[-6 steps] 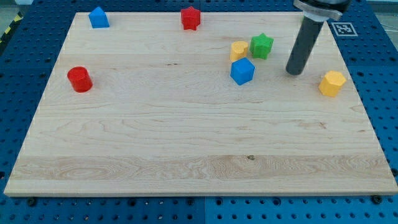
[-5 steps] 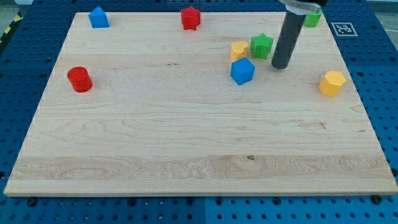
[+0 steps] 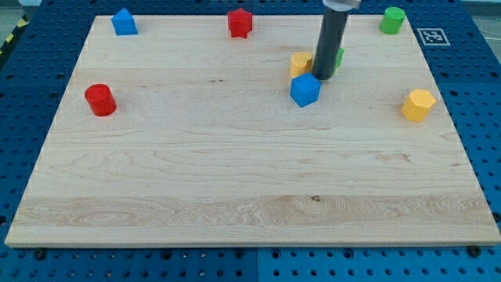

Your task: Place the yellow heart below the red star

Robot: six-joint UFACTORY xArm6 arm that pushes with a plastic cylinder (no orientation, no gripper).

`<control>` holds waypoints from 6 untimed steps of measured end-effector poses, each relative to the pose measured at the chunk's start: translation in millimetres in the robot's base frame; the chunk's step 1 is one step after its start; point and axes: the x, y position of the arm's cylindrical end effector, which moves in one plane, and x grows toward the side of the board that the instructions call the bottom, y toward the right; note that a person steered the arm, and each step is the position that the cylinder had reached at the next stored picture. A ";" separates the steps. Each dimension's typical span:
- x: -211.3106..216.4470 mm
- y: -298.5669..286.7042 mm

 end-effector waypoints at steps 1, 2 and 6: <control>-3.9 -26.3; -7.4 -44.2; -56.8 -83.9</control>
